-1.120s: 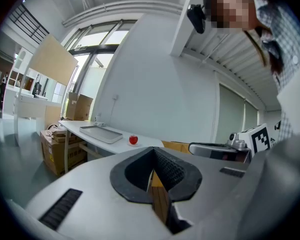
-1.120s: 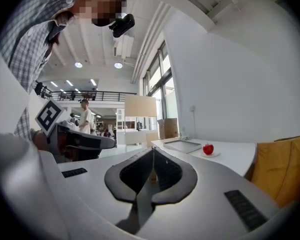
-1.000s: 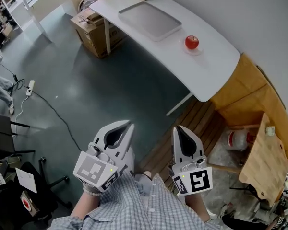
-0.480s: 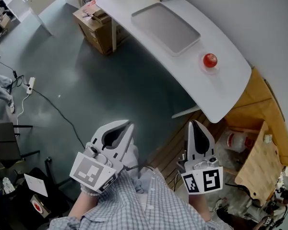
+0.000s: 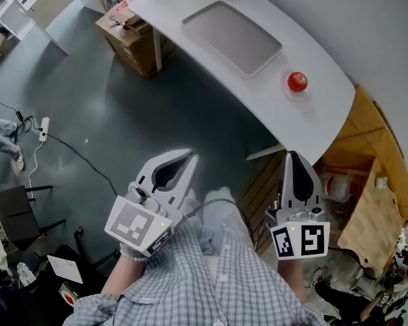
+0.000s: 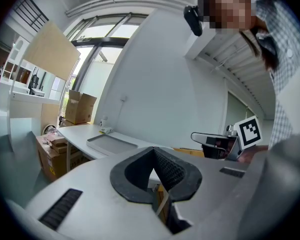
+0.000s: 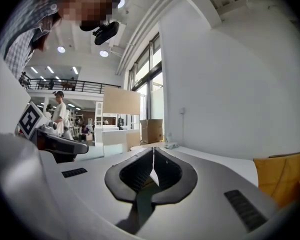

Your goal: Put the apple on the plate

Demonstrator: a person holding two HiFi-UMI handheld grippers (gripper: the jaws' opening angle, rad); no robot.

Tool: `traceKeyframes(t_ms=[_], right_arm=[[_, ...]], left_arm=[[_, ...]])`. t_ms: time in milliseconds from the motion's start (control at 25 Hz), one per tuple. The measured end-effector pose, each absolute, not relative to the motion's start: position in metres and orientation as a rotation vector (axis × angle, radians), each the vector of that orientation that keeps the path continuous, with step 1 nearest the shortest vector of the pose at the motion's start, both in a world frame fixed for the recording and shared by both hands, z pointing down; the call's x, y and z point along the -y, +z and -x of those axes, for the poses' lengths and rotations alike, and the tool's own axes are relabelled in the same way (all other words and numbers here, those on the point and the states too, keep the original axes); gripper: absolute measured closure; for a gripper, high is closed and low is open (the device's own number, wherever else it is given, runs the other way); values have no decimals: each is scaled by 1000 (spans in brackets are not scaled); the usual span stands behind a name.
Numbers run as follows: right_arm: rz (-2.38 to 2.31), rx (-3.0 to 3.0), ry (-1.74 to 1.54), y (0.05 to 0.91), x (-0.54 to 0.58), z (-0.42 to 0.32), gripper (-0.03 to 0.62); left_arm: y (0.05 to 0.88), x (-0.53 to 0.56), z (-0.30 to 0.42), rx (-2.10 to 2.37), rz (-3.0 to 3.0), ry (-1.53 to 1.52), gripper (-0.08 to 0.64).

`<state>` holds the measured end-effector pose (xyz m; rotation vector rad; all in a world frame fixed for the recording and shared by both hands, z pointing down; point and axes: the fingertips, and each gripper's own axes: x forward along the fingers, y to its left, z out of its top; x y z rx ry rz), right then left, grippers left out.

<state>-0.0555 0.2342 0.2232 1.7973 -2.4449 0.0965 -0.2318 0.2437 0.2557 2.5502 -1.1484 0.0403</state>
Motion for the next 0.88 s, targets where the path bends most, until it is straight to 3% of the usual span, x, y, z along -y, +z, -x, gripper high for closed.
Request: traceKeyframes(t_ms=[880], right_arm=[[-1843,2413,161,238,-87,-84,569]], left_arm=[[250,-76,62,964,-2604,76,551]])
